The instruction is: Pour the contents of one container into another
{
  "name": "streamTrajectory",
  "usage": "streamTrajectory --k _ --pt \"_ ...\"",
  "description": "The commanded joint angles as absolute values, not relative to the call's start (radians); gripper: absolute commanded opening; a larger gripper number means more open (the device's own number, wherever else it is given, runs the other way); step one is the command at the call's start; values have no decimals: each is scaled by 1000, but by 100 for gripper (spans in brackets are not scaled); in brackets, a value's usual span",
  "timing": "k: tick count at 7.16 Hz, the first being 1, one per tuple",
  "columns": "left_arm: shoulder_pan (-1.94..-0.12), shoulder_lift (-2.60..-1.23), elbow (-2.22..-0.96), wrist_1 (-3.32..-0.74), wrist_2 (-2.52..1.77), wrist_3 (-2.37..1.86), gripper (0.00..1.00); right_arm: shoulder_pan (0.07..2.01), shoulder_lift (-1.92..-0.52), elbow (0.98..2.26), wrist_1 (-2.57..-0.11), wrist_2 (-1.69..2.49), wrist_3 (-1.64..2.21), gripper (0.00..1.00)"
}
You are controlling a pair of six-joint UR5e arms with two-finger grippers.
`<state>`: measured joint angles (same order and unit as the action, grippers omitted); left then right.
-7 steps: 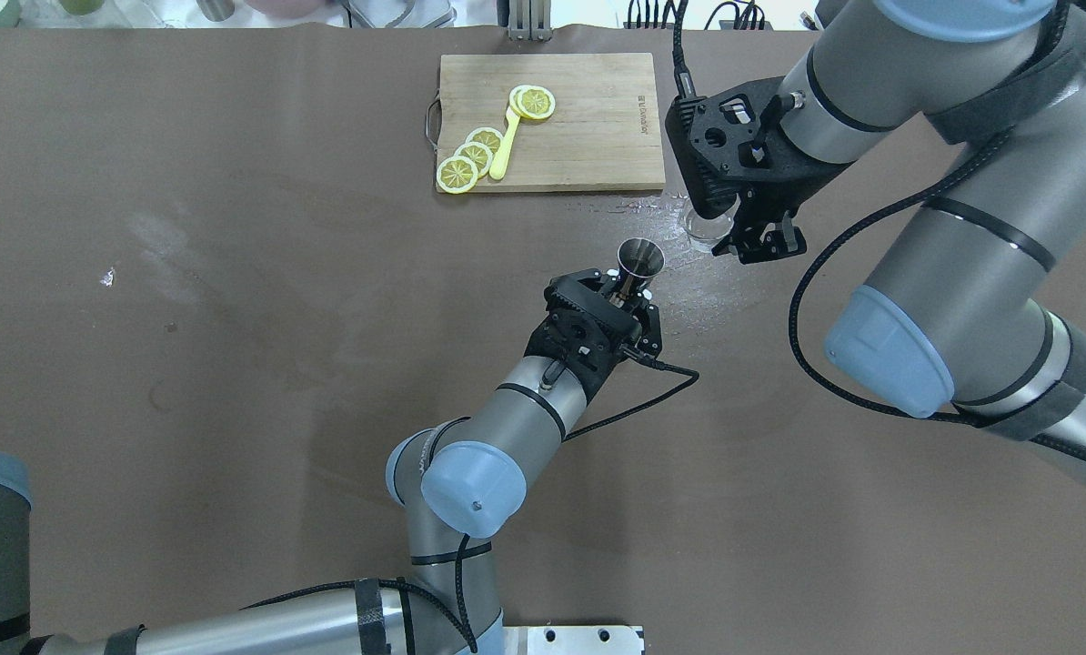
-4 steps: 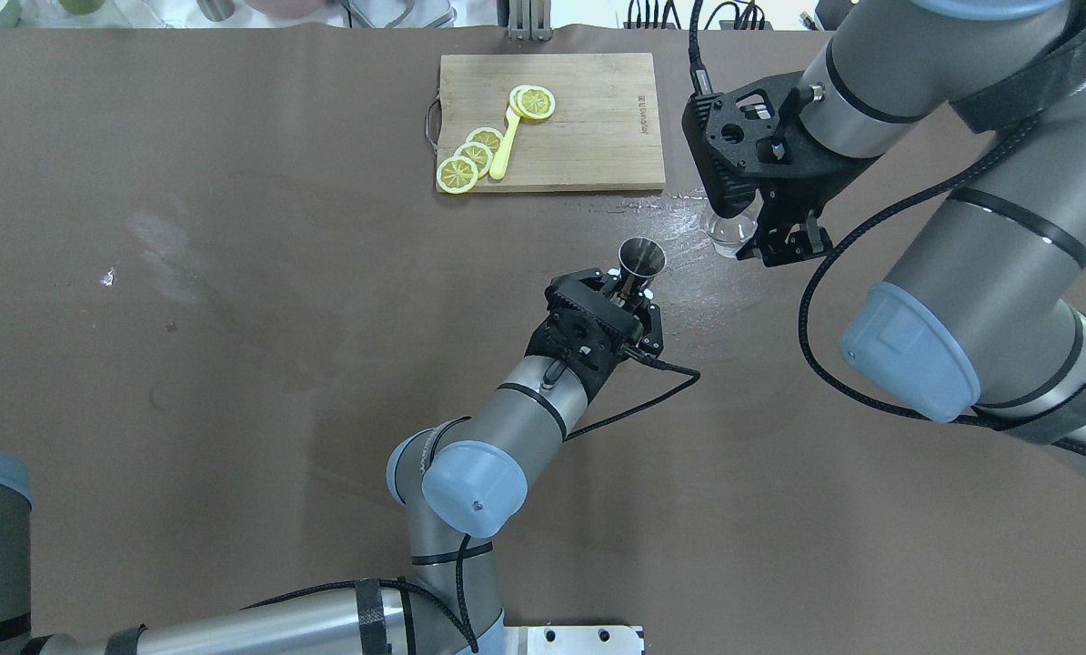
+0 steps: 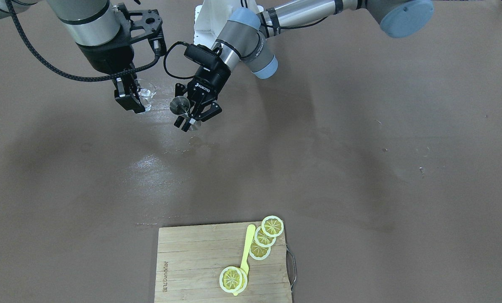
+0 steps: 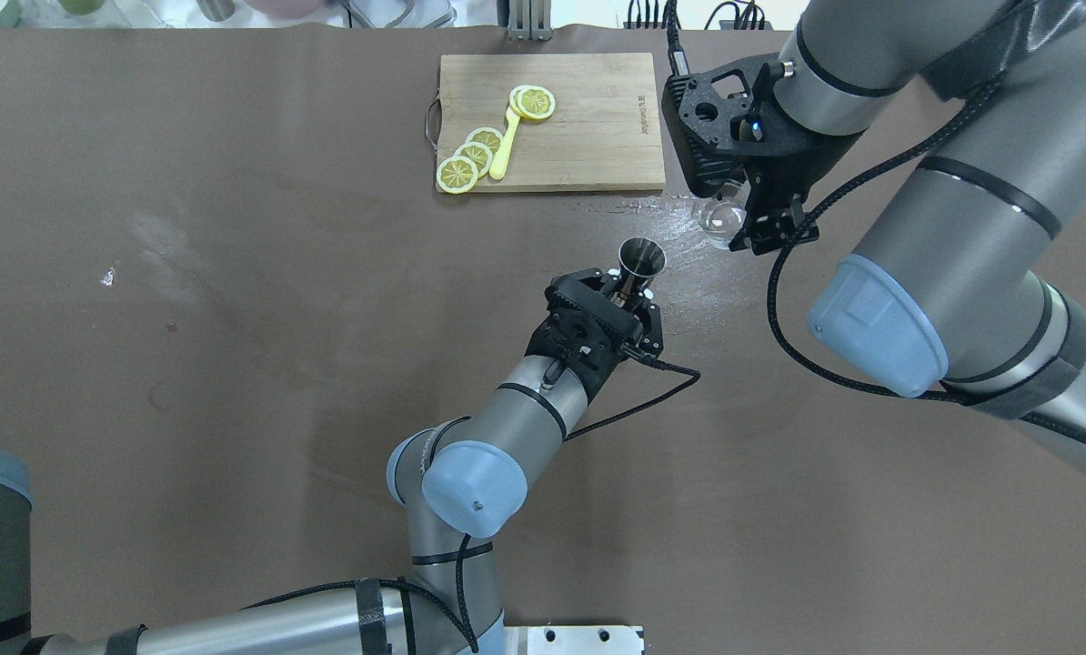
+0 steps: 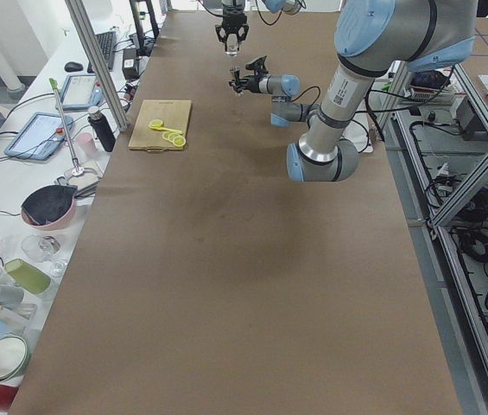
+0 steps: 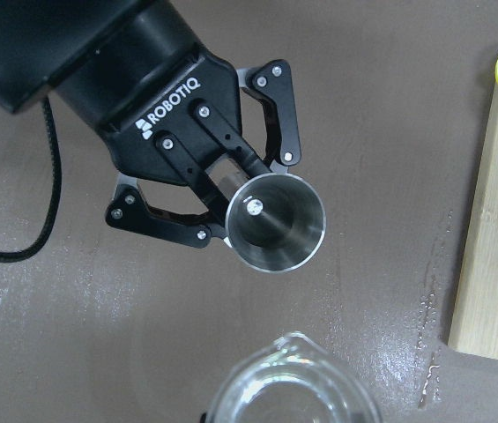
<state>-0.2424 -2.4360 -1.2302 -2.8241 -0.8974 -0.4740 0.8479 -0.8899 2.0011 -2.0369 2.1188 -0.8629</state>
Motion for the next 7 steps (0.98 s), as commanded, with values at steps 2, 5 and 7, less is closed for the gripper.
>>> streamTrajectory --k 2,5,7 --pt "-242 -2436 -1230 -2824 -897 -474 0 847 -838 1953 -2095 2106 -864 0" --pt "-242 -2436 -1230 -2824 -897 -474 0 841 -784 1921 -2179 2045 -876 0" --pt "-242 -2434 -1230 -2824 -897 -474 0 828 -743 1916 -2261 2000 -939 0"
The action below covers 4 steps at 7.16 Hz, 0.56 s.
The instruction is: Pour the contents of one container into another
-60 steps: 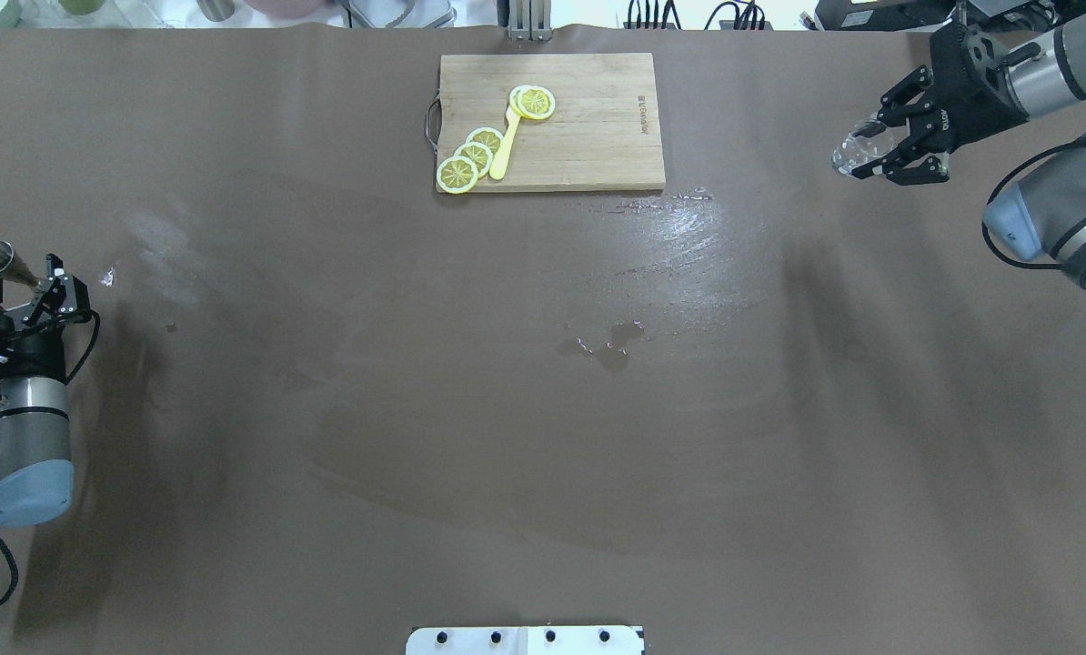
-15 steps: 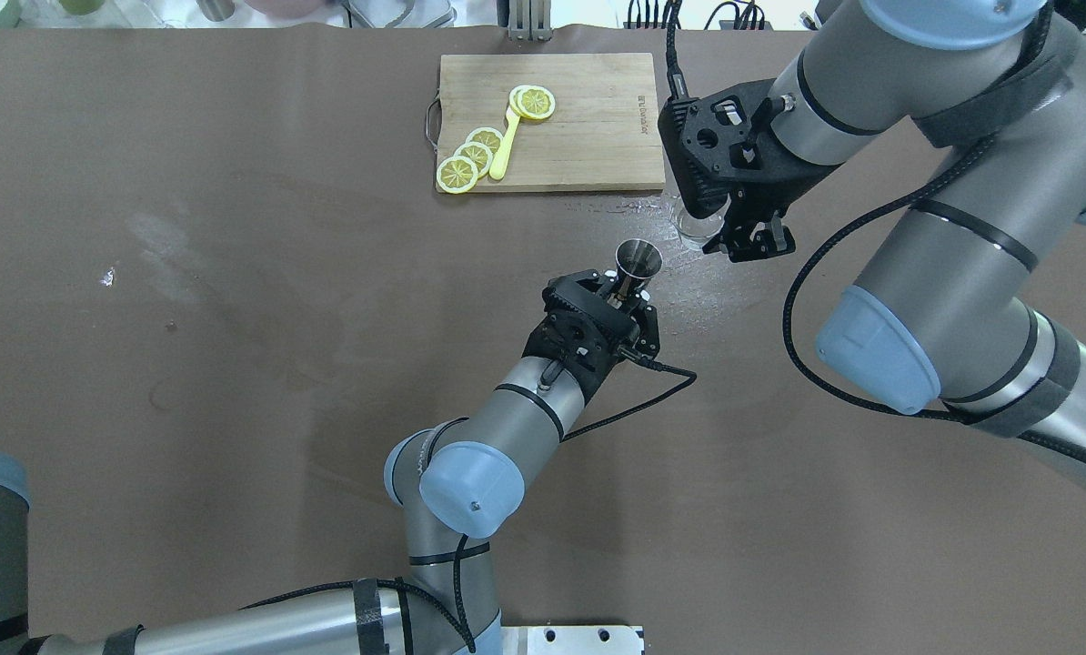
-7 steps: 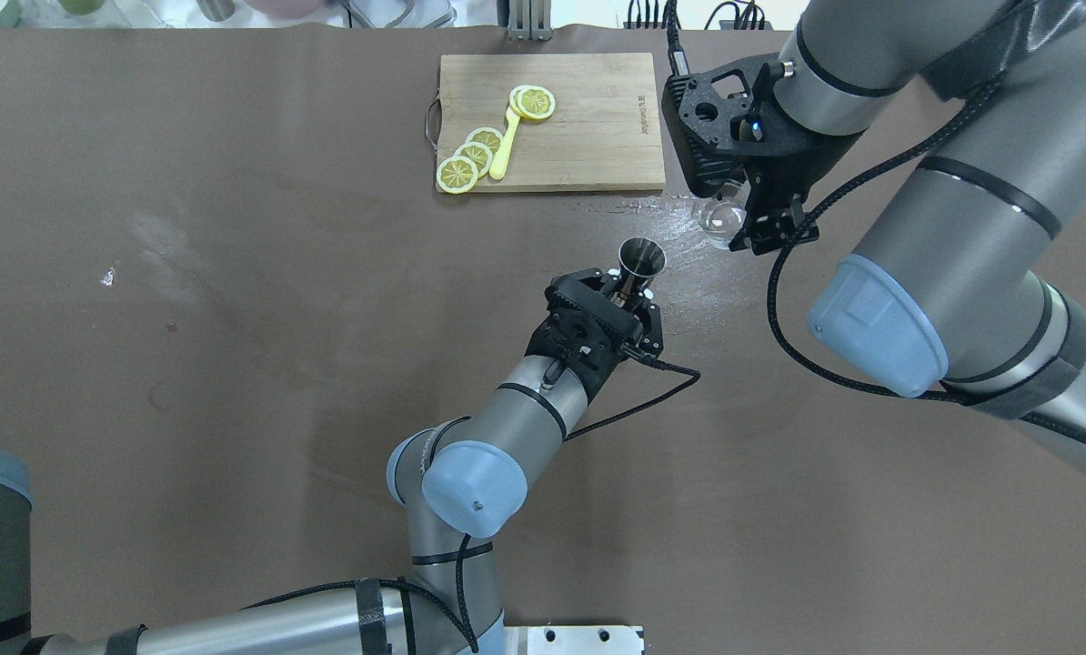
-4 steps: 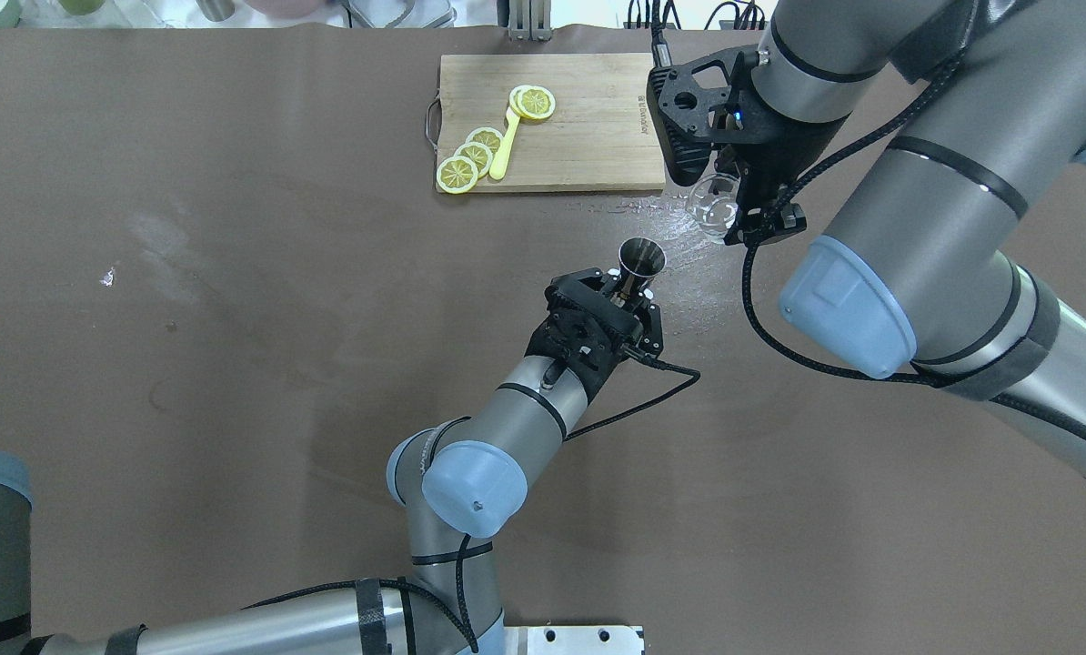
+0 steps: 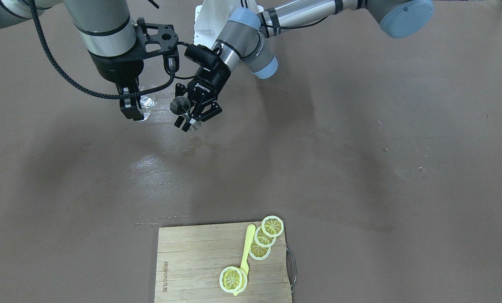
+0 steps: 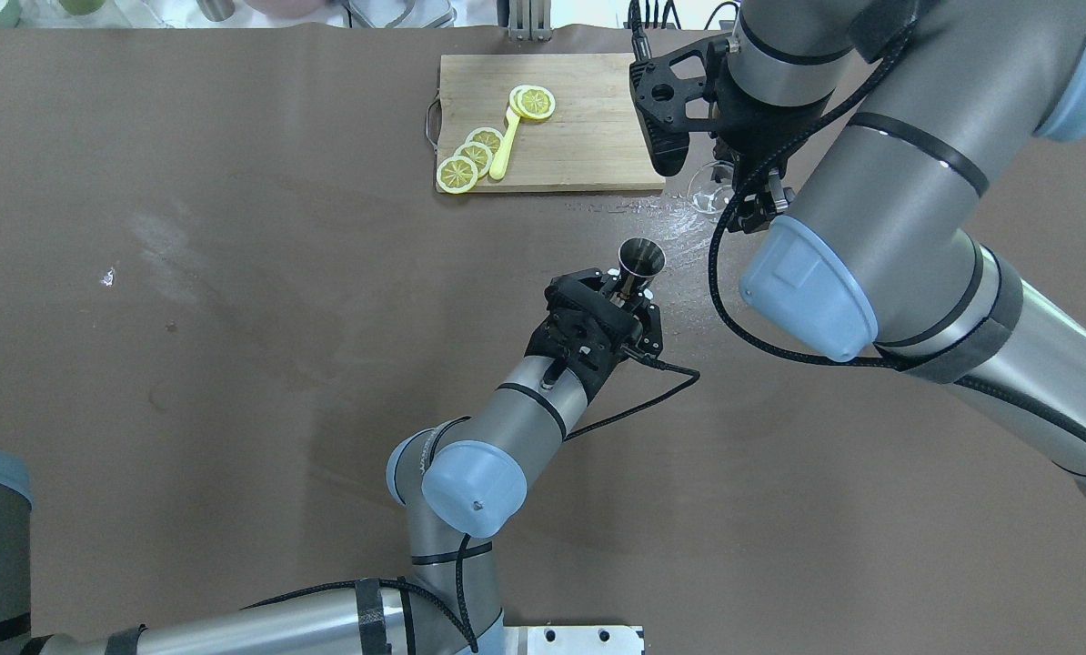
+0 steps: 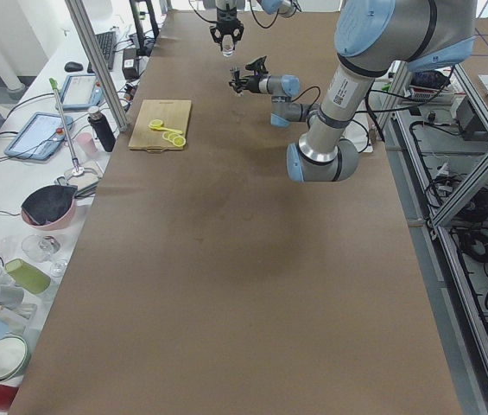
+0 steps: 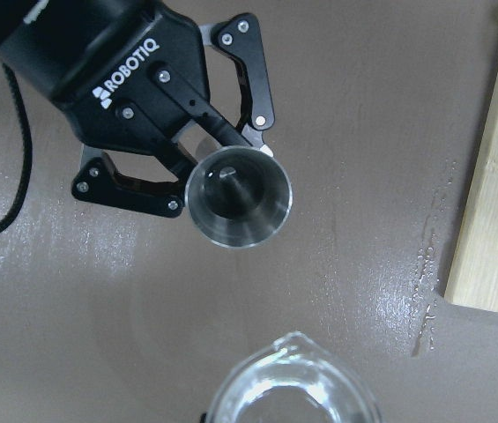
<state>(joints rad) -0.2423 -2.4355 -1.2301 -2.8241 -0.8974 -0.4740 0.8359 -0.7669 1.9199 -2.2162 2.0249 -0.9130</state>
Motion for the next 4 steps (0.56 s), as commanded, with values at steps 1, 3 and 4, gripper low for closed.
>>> streamTrajectory --k 1,3,4 --pt "-242 -2434 -1230 -2824 -897 -474 0 807 -733 1913 -2272 1981 -939 0" --pt "-242 -2434 -1232 -2824 -897 -474 0 784 -713 1904 -2299 1959 -942 0" --pt "-242 -2434 -1230 -2824 -897 -474 0 775 -701 1901 -2325 1945 -969 0"
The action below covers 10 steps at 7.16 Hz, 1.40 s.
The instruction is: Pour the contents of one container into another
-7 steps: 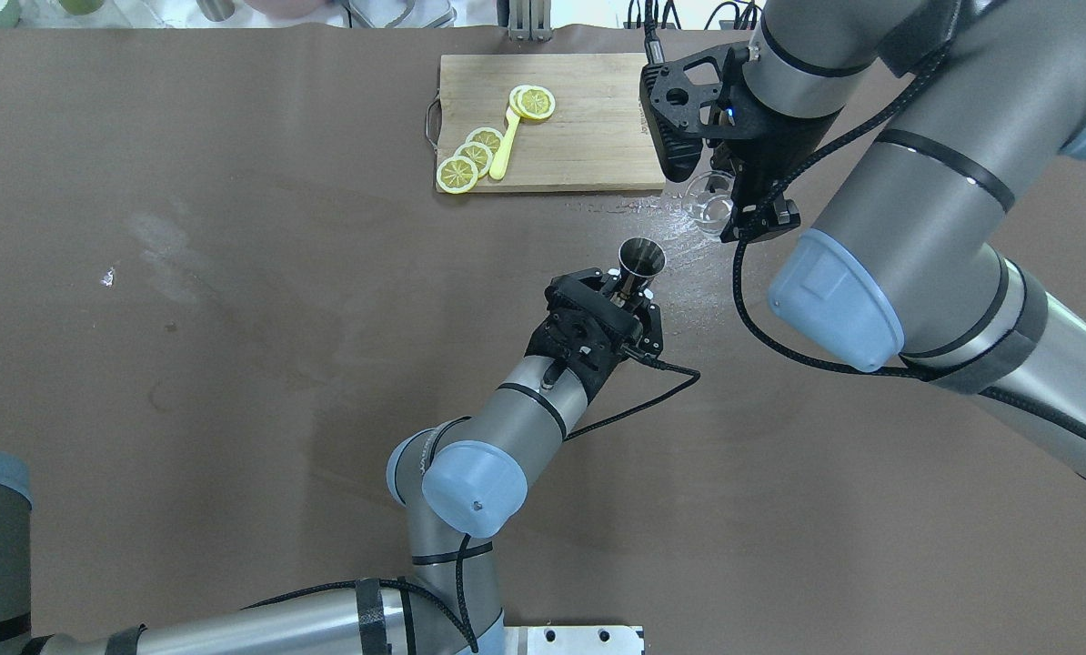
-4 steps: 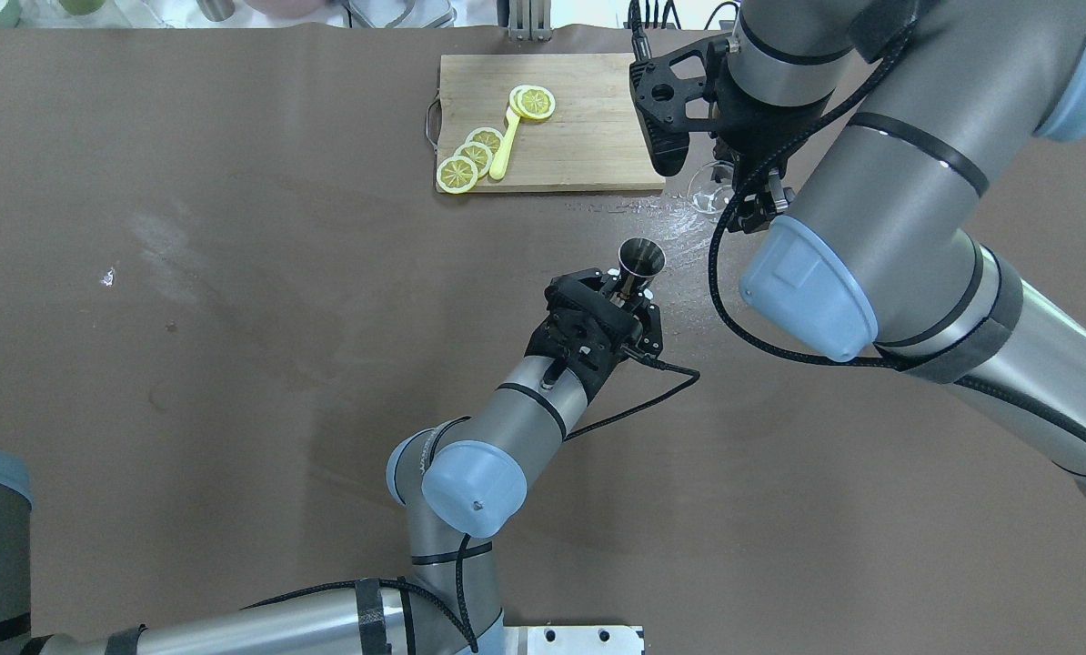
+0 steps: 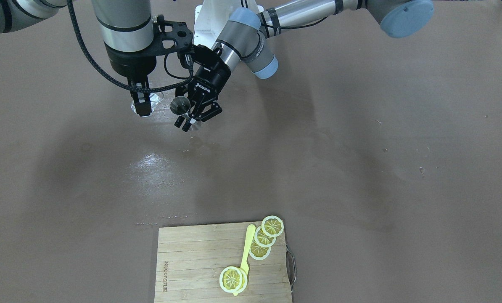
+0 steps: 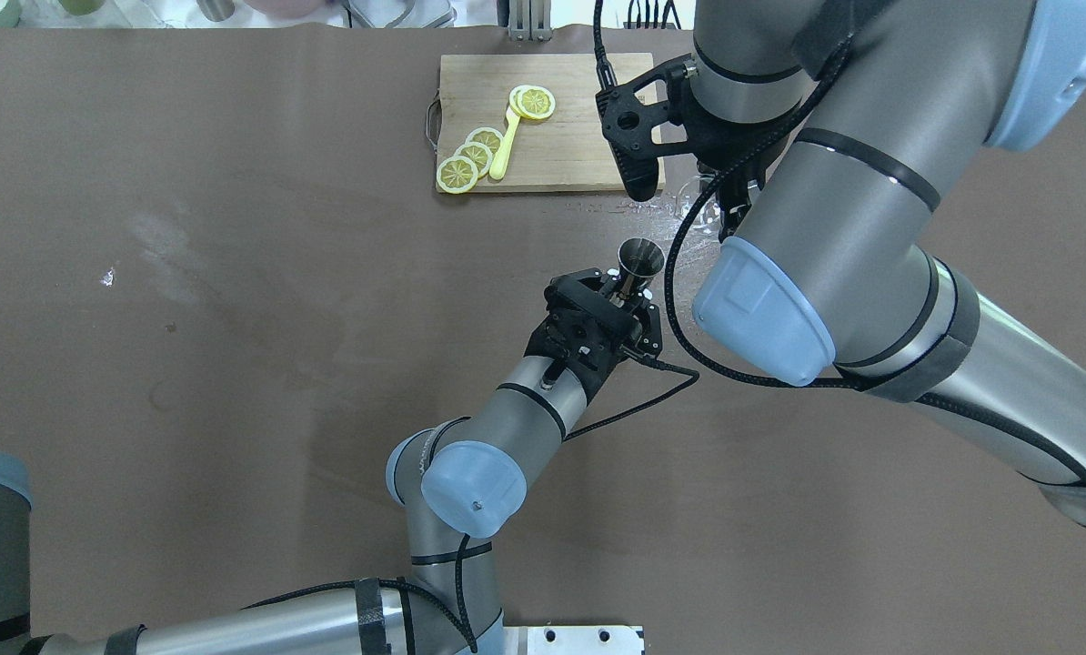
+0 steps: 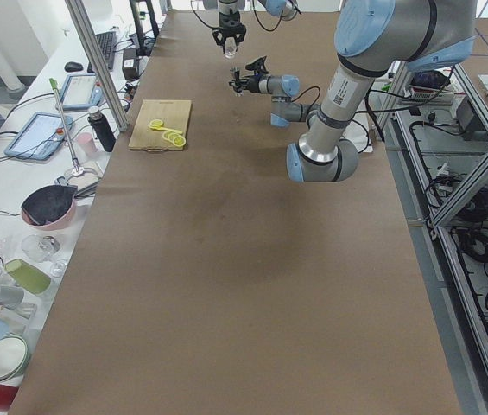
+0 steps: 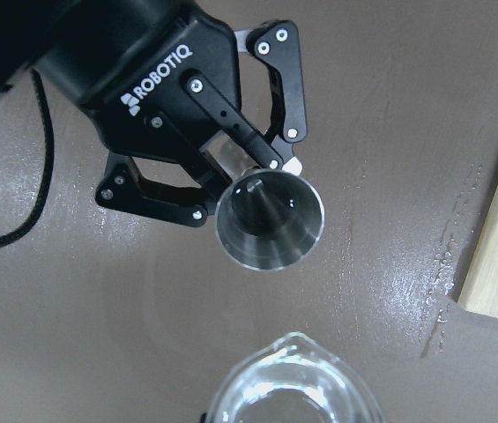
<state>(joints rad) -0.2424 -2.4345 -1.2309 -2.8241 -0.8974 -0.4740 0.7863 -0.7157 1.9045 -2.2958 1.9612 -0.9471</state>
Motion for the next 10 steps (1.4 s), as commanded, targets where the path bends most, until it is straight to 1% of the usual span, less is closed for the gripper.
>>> streamTrajectory --k 1,3,7,10 --pt "-242 -2434 -1230 -2824 -897 -474 0 772 -690 1891 -2357 1930 -991 0" --pt "-242 -2431 -1232 -2826 -897 -474 0 764 -666 1861 -2367 1919 -992 0" --pt "-242 -2433 -1233 -2826 -897 -474 0 761 -580 1746 -2419 1882 -1046 0" --pt "-242 -2433 -1233 -2826 -897 -474 0 744 -568 1750 -2473 1849 -1085 0"
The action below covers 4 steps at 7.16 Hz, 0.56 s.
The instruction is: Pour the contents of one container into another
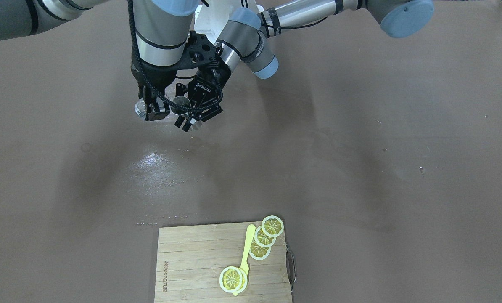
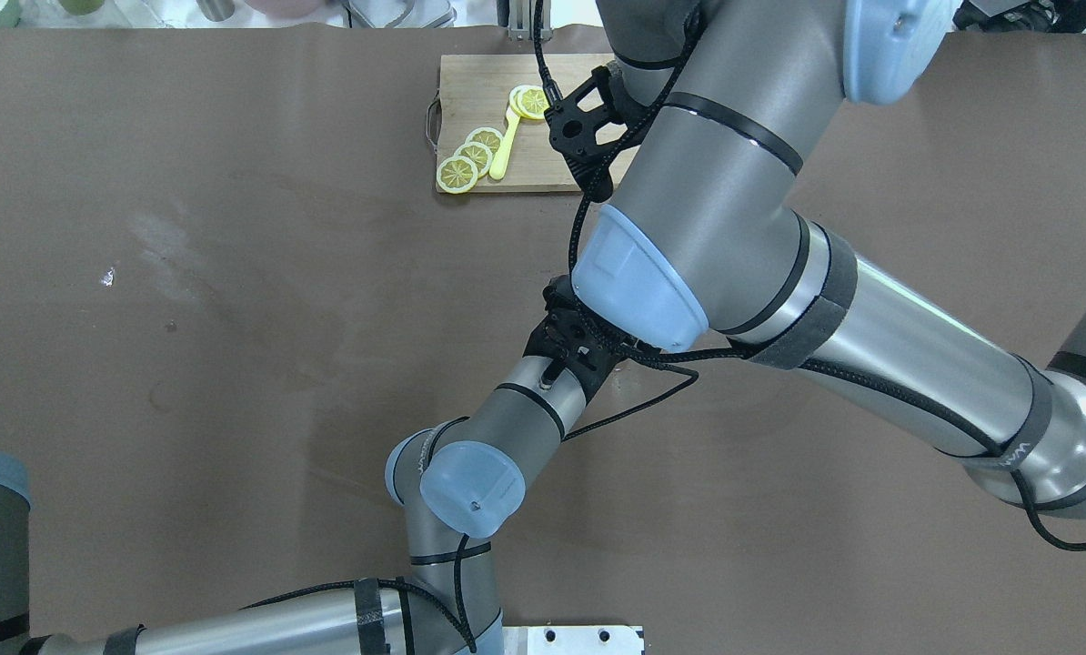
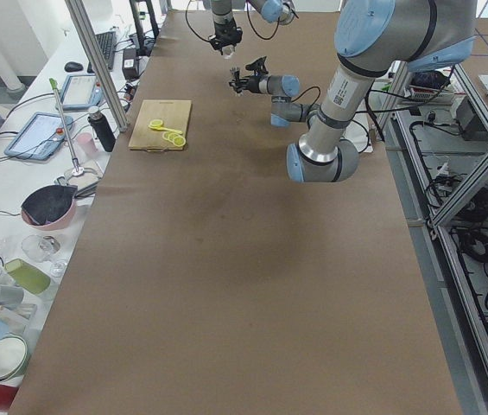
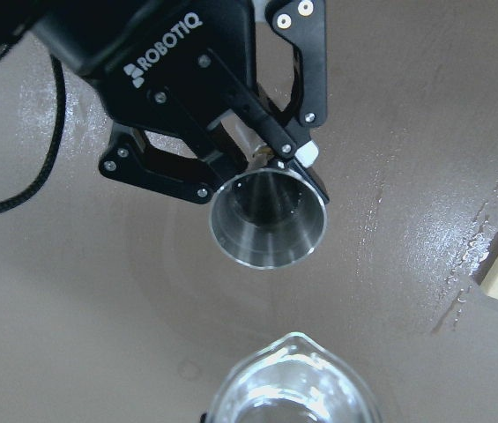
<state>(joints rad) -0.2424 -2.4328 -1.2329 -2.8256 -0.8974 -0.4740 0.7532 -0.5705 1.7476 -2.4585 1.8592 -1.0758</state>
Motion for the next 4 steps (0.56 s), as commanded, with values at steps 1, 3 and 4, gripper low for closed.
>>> streamTrajectory --k 1,3,4 --pt "-242 -2433 -1235 -2826 -897 -474 0 733 -568 1753 -2477 1847 -1085 0" --pt "-242 -2433 -1232 -2826 -897 -474 0 720 -560 1755 -2513 1820 -1085 0" --pt "-242 -2433 -1232 -2826 -899 -474 0 713 -560 1753 -2526 1813 -1085 0"
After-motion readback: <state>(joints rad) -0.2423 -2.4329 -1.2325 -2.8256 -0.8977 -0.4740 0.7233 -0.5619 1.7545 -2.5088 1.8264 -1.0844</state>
